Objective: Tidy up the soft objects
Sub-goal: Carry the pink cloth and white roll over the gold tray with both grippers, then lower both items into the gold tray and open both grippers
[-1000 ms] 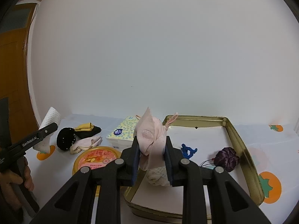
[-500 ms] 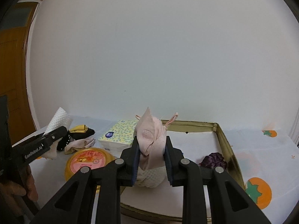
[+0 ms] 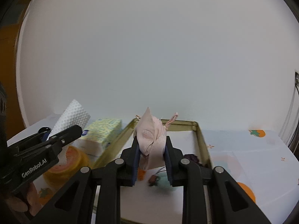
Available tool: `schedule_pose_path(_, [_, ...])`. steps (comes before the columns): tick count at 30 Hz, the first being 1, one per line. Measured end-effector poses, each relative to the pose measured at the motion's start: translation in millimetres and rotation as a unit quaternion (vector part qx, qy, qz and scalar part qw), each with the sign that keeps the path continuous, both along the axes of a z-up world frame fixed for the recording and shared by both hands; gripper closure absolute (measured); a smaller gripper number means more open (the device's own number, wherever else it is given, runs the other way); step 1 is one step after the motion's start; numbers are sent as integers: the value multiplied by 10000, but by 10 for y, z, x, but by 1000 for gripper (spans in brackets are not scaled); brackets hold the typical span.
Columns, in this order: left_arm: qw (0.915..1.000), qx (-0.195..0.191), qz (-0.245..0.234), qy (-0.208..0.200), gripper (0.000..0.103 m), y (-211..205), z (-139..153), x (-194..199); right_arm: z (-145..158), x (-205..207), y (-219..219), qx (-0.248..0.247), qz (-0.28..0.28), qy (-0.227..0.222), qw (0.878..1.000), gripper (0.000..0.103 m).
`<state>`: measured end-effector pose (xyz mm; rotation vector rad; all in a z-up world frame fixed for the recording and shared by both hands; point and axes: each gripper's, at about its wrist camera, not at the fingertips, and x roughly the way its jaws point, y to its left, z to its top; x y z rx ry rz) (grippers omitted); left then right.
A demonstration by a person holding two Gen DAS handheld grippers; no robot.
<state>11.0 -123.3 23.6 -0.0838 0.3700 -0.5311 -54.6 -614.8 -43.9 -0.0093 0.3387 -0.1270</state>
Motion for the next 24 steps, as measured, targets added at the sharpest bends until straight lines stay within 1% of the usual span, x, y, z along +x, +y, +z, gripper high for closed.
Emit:
schedule_pose_path(5, [9996, 59, -200, 173, 74, -288, 52, 118, 22, 51, -228, 138, -308, -19, 9994, 77])
schedule_pose_path(8, [9994, 114, -206, 256, 74, -400, 78, 236, 30, 82, -307, 127, -438, -29, 9990, 77])
schedule_pose_path(11, [9988, 152, -166, 431, 74, -500, 121, 346, 36, 131, -337, 85, -529, -4, 9986, 77])
schedule_pose_path(15, [9972, 424, -141, 607, 73, -658, 118, 455, 36, 229, -362, 101, -594, 118, 9981, 77])
schedule_pose_path(21, [9905, 915, -69, 1026, 74, -866, 20, 599, 39, 330, -481, 436, -595, 344, 9967, 77])
schedule_pose_path(24, [9870, 1074, -25, 1198, 73, -928, -42, 639, -3, 434, -568, 655, -506, 530, 9952, 76])
